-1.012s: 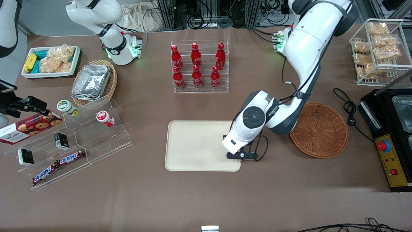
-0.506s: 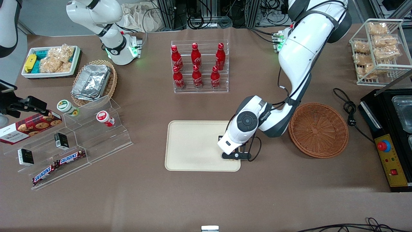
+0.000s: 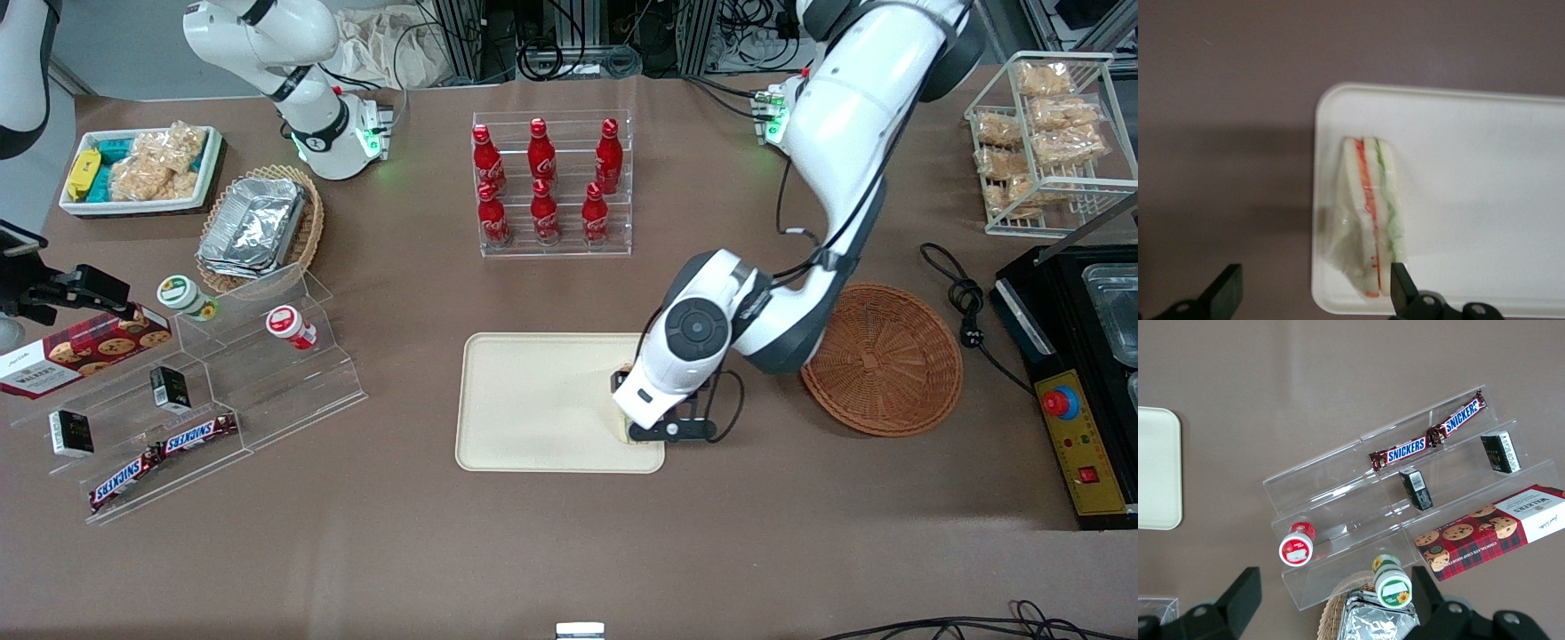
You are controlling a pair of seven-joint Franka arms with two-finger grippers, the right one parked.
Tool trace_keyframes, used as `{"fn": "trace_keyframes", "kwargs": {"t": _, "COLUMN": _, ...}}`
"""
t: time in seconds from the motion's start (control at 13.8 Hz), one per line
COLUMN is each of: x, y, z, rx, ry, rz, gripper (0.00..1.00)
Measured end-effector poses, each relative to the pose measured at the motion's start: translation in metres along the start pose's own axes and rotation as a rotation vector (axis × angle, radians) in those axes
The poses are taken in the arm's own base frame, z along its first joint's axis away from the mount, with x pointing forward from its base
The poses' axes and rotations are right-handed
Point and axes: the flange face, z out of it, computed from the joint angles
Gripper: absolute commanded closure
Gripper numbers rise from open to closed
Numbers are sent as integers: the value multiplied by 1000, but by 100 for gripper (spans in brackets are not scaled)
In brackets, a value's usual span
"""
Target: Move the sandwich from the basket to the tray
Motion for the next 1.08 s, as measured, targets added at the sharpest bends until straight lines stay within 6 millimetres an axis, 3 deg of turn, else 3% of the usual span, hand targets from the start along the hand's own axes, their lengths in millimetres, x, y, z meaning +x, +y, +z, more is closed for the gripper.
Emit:
{"fn": "trace_keyframes", "kwargs": {"t": 0.22, "x": 18, "y": -66, "z": -100, "rx": 22, "ry": 56, "rz": -85, "gripper": 1}}
{"fn": "trace_keyframes", "kwargs": {"t": 0.36, "x": 28, "y": -114, "z": -144, "rx": 33, "ry": 82, "rz": -97, "gripper": 1}}
{"fn": "trace_keyframes", "kwargs": {"t": 0.72, "x": 24, "y": -218, "z": -208, "rx": 104, "ry": 30, "rz": -45, "gripper": 0}}
{"fn": "trace_keyframes", "kwargs": {"t": 1.08, "x": 11, "y": -275, "z": -256, "rx": 132, "ry": 27, "rz": 139, "gripper": 0}}
